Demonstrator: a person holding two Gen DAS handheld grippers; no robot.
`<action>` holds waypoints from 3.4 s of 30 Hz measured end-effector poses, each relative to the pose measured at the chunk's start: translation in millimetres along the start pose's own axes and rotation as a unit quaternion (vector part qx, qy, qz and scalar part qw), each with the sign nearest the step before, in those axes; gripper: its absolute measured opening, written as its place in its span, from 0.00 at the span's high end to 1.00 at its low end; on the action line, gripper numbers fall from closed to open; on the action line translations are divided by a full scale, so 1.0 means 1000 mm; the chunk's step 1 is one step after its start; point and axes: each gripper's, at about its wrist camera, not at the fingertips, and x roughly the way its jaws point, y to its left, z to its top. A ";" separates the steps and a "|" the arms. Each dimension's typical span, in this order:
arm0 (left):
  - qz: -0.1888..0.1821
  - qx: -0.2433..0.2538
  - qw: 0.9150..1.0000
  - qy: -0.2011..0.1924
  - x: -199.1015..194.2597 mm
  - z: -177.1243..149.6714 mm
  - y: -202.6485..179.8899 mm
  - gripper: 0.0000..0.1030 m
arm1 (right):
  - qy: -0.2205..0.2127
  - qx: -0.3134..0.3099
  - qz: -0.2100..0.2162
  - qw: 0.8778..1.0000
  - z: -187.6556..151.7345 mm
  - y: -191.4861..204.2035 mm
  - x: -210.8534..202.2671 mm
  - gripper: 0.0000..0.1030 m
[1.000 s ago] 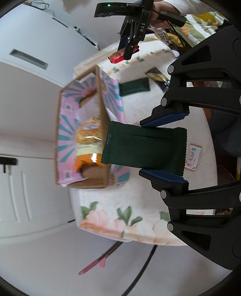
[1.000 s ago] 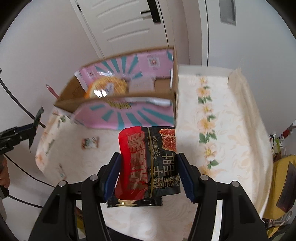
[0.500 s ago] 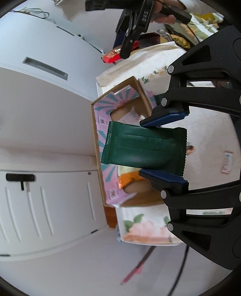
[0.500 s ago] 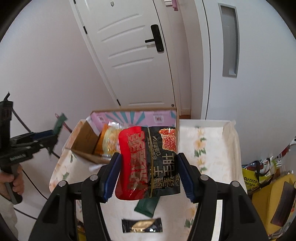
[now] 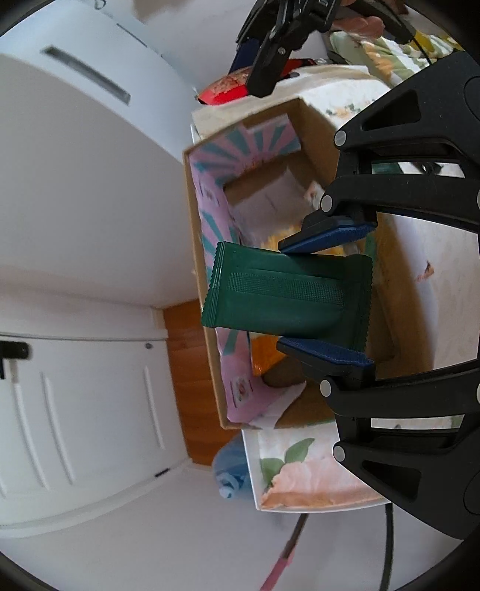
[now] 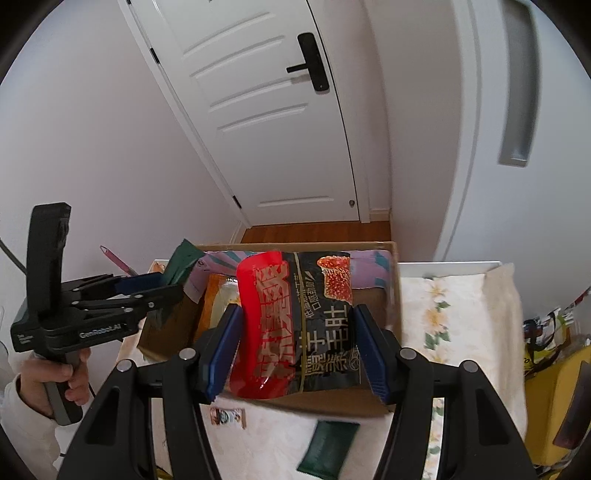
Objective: Organize snacks
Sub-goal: 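Lift the dark green packet with the left tool while the right tool carries the red-and-black bag to the box, then lower both packets into the box and open both tools, then withdraw both tools from the box toward the remaining snacks on the table, then grasp the brown-and-white sachet with the left tool while the right tool grasps the black-and-gold bar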
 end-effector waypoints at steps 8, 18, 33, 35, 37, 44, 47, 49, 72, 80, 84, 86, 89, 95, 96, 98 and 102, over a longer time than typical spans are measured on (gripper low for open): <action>0.059 0.074 0.996 -0.003 0.013 -0.010 -0.006 0.01 | 0.022 0.019 0.005 1.000 0.005 0.006 0.036 0.45; 0.042 0.056 0.997 -0.013 -0.001 -0.030 0.007 0.01 | 0.052 0.042 0.005 0.998 0.013 0.013 0.068 0.45; 0.036 0.055 0.998 -0.024 -0.015 -0.040 0.009 0.01 | 0.080 0.084 -0.011 0.993 0.023 0.021 0.108 0.09; 0.032 0.054 0.998 -0.027 -0.017 -0.042 0.009 0.01 | 0.075 0.087 -0.008 0.993 0.019 0.020 0.101 0.09; 0.031 0.055 0.998 -0.031 -0.020 -0.042 0.007 0.01 | 0.076 0.089 -0.007 0.993 0.014 0.020 0.095 0.09; 0.035 0.066 0.996 -0.055 -0.042 -0.045 0.001 0.01 | 0.053 0.088 -0.005 0.995 0.009 0.025 0.064 0.09; 0.040 0.063 0.995 -0.064 -0.052 -0.049 0.001 0.01 | 0.042 0.080 -0.003 0.996 0.007 0.029 0.051 0.09; 0.042 0.061 0.995 -0.070 -0.058 -0.053 -0.001 0.00 | 0.035 0.074 -0.001 0.997 0.004 0.033 0.040 0.09; 0.049 0.045 0.992 -0.103 -0.121 -0.152 -0.046 0.01 | -0.022 -0.001 -0.064 0.998 -0.083 0.047 -0.079 0.09; 0.002 0.119 0.990 -0.079 -0.099 -0.166 -0.050 0.00 | -0.043 0.049 -0.123 0.990 -0.118 0.043 -0.093 0.09; -0.033 0.159 0.985 -0.049 -0.074 -0.170 -0.044 0.01 | -0.029 0.092 -0.151 0.984 -0.139 0.038 -0.079 0.09; -0.050 0.180 0.982 -0.035 -0.061 -0.172 -0.041 0.01 | -0.023 0.120 -0.161 0.979 -0.151 0.036 -0.071 0.09; -0.073 0.209 0.975 -0.017 -0.038 -0.175 -0.039 0.03 | -0.011 0.151 -0.183 0.971 -0.166 0.037 -0.056 0.09; -0.090 0.277 0.956 0.024 0.016 -0.180 -0.046 0.23 | -0.001 0.219 -0.218 0.951 -0.195 0.035 -0.026 0.09; -0.092 0.288 0.953 0.028 0.023 -0.182 -0.047 0.25 | 0.002 0.228 -0.225 0.947 -0.200 0.034 -0.019 0.09; -0.093 0.307 0.946 0.035 0.038 -0.183 -0.051 0.30 | 0.005 0.238 -0.232 0.943 -0.206 0.034 -0.010 0.09; -0.102 0.329 0.938 0.052 0.060 -0.183 -0.058 0.45 | 0.011 0.255 -0.245 0.935 -0.215 0.031 0.006 0.09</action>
